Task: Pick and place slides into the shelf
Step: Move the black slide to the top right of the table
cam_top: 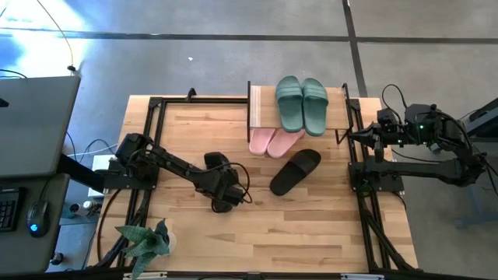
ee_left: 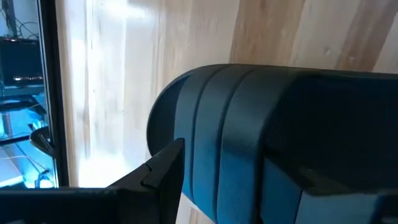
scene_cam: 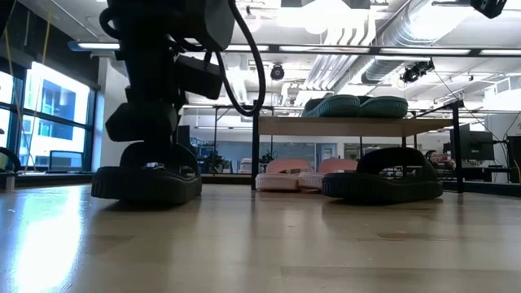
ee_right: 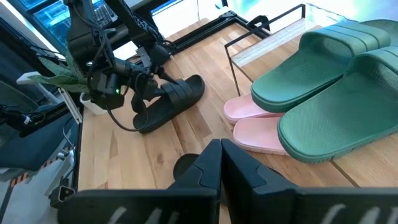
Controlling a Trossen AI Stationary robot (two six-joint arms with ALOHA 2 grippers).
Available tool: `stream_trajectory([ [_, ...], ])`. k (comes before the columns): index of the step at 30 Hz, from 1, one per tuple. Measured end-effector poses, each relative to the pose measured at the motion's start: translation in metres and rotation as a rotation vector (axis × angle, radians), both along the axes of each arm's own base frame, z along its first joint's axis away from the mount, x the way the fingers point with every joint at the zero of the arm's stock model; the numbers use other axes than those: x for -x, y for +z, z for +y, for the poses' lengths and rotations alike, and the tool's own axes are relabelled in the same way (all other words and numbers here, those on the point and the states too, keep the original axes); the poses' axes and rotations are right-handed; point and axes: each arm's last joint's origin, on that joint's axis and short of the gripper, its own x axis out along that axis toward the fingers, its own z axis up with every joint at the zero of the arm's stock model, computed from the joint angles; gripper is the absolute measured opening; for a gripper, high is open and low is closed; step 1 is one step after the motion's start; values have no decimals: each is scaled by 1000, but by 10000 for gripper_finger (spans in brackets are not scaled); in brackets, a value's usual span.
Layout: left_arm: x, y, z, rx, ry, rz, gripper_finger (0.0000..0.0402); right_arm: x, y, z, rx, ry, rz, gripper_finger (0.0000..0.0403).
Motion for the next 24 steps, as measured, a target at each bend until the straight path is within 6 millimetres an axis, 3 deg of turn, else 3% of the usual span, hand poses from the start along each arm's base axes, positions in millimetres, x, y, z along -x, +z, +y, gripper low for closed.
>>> stream_trajectory([
  [9,0,0,0,-5,-3,3,150,0,0,0,0,0,0,2],
  [13,0,0,0,4,-2,1,112,0,0,0,0,0,0,2],
  [19,-1,0,-1,21,1,-14,15,0,0,0,0,0,0,2],
  [24,-2,-1,-1,30,38,-50,22,0,0,0,0,0,0,2],
])
